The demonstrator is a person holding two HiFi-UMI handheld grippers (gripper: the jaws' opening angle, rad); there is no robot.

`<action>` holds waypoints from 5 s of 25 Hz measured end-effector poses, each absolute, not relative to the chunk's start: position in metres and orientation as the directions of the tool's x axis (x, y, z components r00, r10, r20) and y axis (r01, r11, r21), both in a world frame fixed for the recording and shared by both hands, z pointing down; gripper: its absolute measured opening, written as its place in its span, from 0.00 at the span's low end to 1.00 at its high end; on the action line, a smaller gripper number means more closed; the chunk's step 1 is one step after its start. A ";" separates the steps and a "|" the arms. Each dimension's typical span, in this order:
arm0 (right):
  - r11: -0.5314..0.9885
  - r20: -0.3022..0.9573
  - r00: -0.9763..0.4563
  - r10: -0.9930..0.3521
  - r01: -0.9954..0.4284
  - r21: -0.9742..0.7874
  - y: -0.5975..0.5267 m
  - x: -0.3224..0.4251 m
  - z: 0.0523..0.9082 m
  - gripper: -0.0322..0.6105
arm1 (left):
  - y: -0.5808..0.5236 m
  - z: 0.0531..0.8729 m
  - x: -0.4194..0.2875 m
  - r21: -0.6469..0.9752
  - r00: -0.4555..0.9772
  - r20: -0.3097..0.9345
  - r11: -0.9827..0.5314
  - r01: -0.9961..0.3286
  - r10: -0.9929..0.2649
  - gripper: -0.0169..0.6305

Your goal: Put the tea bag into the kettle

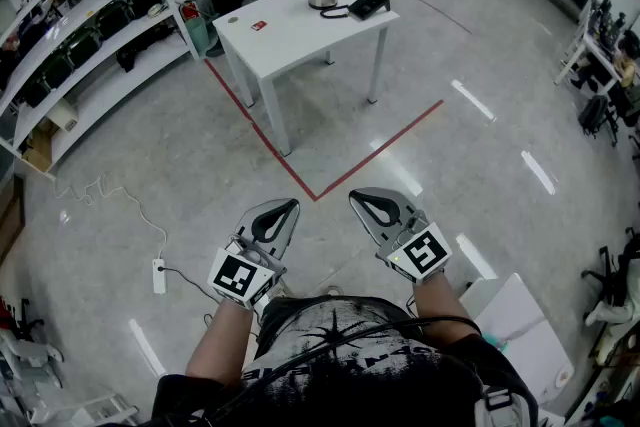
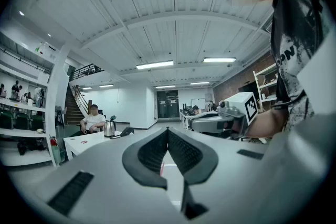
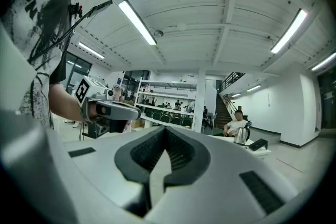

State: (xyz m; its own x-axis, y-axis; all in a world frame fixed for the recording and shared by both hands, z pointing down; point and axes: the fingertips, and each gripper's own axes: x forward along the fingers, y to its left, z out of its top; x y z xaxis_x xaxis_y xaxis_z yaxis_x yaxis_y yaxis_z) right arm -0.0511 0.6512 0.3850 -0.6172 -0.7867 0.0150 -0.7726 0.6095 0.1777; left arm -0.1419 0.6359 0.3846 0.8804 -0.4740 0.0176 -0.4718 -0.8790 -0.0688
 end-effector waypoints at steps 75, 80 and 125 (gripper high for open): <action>0.541 0.007 -0.544 -0.839 -0.832 0.126 0.253 -0.067 0.383 0.07 | 0.235 0.392 -0.162 -0.036 0.922 0.032 -0.922 -0.385 -0.386 0.04; 0.534 0.027 -0.536 -0.844 -0.834 0.141 0.225 -0.073 0.383 0.07 | 0.205 0.399 -0.169 -0.006 0.922 0.021 -0.923 -0.386 -0.386 0.04; 0.775 0.058 -0.774 -0.631 -0.624 0.095 -0.039 0.157 0.392 0.07 | -0.040 0.403 0.042 0.001 0.737 0.068 -0.738 -0.674 -0.673 0.04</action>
State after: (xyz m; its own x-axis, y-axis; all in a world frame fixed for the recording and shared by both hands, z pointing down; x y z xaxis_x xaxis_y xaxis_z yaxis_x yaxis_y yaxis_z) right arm 0.1571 -0.0393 0.3919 -0.7740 -0.6305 0.0577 -0.6244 0.7753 0.0954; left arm 0.0420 -0.0403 0.4034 0.7368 -0.6726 0.0684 -0.6743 -0.7385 0.0014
